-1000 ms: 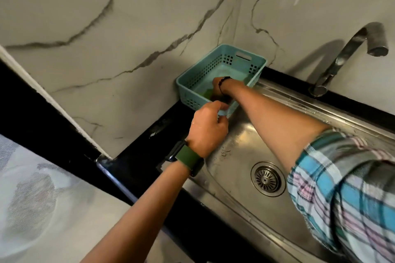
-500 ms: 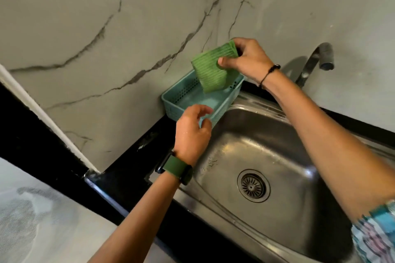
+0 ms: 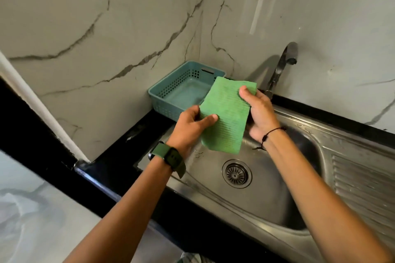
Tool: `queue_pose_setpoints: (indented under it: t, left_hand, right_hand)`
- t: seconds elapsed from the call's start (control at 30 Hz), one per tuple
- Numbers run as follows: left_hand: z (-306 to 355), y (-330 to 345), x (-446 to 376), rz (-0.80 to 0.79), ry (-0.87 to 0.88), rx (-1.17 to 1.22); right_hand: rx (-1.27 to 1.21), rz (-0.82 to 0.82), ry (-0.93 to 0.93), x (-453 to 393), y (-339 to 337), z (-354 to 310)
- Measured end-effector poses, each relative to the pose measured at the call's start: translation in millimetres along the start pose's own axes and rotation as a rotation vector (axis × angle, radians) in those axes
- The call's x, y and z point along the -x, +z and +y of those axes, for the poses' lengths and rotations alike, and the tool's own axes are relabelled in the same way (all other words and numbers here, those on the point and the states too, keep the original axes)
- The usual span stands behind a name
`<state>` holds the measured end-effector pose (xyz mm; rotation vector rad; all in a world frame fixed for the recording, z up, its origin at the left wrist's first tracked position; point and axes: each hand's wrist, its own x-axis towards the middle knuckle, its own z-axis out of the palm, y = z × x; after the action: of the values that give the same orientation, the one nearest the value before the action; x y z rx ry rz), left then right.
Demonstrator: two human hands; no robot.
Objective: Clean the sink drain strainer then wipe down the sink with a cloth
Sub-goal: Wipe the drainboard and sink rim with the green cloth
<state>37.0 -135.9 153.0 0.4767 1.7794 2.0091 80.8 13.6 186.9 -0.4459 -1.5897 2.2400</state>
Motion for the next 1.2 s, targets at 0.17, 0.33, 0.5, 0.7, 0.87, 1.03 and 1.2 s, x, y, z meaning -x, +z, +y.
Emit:
queue_pose_setpoints:
  t: [0.17,0.33,0.5,0.7,0.87,1.03,1.2]
  left_hand:
    - [-8.3,0.2,11.3,0.0,-0.03,-0.098]
    - [-5.5,-1.6,25.6,-0.041,-0.02,-0.078]
    - [-10.8,-17.2,36.6,0.037,0.01,-0.254]
    - [-45.2,-59.9,44.3,0.434,-0.082,-0.529]
    - [-84.4,-69.7,66.9,0.443,-0.116,-0.57]
    - [-90.8,-70.8,68.5,0.46,-0.013,-0.566]
    - [-95.8,-73.6,73.9,0.566,-0.005,-0.295]
  right_hand:
    - [0.959,0.108,-0.44,17.3,-11.8,17.3]
    - [1.285,-0.39,-0.178,36.1,5.4,29.7]
    - [1.08,-0.398,-0.046,38.7,16.6,46.4]
    - [1.234,0.017,-0.315,36.1,29.9,85.4]
    - [1.35,-0.546,-0.174,85.5,38.1,158.2]
    - [1.251,-0.726,-0.208,102.5,-13.5,143.9]
    - [1.421,-0.903,-0.319,111.6,-28.0,149.5]
